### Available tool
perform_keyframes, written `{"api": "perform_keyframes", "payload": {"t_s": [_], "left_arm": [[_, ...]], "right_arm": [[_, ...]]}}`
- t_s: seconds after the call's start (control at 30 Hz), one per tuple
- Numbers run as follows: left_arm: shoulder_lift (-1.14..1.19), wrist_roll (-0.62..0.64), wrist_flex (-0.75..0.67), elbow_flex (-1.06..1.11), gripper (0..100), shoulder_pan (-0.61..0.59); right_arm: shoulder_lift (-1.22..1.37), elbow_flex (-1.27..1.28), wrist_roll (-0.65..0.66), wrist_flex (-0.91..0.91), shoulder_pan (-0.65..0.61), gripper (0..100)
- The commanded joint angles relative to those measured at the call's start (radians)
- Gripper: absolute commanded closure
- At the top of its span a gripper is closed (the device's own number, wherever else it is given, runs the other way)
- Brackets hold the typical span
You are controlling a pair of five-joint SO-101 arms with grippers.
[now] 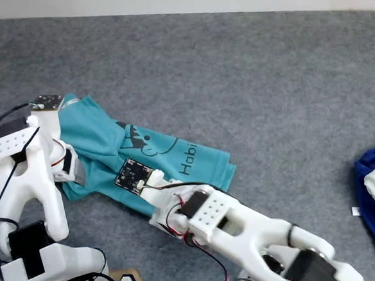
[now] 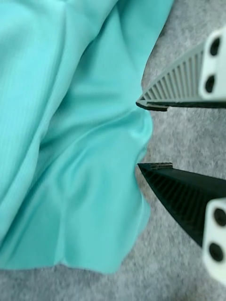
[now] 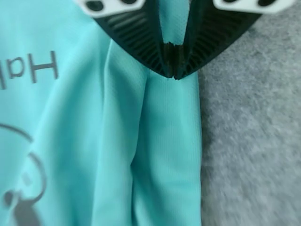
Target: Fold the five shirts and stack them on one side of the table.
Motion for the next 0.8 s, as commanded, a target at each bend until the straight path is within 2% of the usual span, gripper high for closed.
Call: {"api": "perform_keyframes", "payload": {"t_s": [0.0, 0.13, 0.27, 0.77], "left_arm": [[-0.068, -0.012, 0.005, -0.096, 80, -0.130], [-0.107, -0.031, 0.006, -0.147, 80, -0.255], [-0.091, -0.031, 0.005, -0.142, 80, -0.315], [0.257, -0.026, -0.269, -0.107, 80, -0.249]], "right_arm": [[0.041, -0.068, 0.011, -0.013, -0.004, 98.2], [0.042, -0.071, 0.009, -0.013, -0.004, 98.2], [0.042, -0.071, 0.006, -0.013, -0.004, 98.2], [0.042, -0.070, 0.005, -0.013, -0.004, 98.2]]}}
